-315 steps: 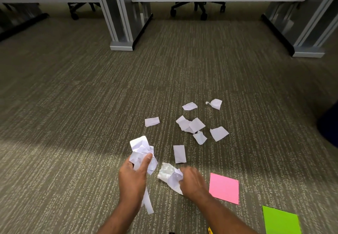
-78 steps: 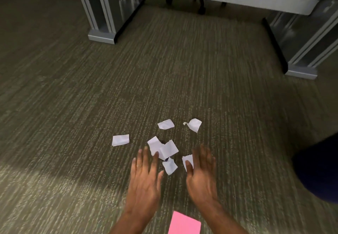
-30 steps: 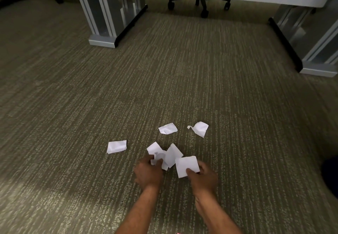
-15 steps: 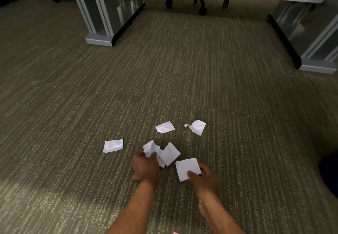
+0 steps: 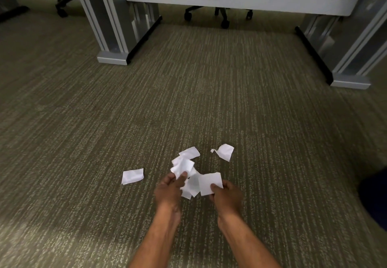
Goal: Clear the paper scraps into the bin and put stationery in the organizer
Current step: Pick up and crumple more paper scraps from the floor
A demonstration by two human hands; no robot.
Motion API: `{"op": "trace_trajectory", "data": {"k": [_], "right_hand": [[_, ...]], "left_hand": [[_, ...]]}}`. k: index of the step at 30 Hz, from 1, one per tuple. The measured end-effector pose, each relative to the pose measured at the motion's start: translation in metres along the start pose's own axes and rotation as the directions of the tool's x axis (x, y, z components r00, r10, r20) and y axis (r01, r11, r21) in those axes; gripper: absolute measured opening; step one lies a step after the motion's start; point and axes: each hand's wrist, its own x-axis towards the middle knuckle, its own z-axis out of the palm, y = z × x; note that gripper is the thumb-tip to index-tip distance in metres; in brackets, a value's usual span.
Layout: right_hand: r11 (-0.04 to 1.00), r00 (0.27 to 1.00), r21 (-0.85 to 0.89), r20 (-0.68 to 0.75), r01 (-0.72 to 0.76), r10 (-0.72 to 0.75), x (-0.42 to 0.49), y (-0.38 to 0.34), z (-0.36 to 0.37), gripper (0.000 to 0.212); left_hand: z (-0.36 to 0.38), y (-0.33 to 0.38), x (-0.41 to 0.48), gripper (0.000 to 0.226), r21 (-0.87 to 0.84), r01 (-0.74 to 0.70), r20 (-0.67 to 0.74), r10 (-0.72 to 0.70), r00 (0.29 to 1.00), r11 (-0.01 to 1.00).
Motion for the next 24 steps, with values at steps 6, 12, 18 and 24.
{"op": "trace_trajectory", "data": {"k": [6, 12, 18, 24], "right_hand": [[0.992, 0.992, 0.116, 0.109, 0.047, -0.059, -0.012, -0.012, 0.021, 0.016], [0.985, 0.975, 0.170, 0.223, -0.023, -0.016, -0.017, -0.003, 0.026, 0.035], [0.995, 0.966, 0.066, 0.239, 0.081, -0.094, -0.015, 0.000, 0.027, 0.018], [0.998, 0.976, 0.062, 0.212, 0.034, -0.047, 0.000, 0.015, 0.031, 0.015]], "left_hand": [[-0.003, 0.001, -0.011, 0.014, 0.210, -0.100, 0.154, 0.068, 0.986, 0.973], [-0.006, -0.002, -0.014, 0.009, 0.368, -0.215, 0.125, 0.181, 0.976, 0.905], [-0.006, -0.008, -0.019, 0.014, 0.493, -0.310, 0.151, 0.271, 0.951, 0.813], [-0.016, -0.015, -0.006, 0.012, 0.553, -0.301, 0.193, 0.231, 0.953, 0.777]]}}
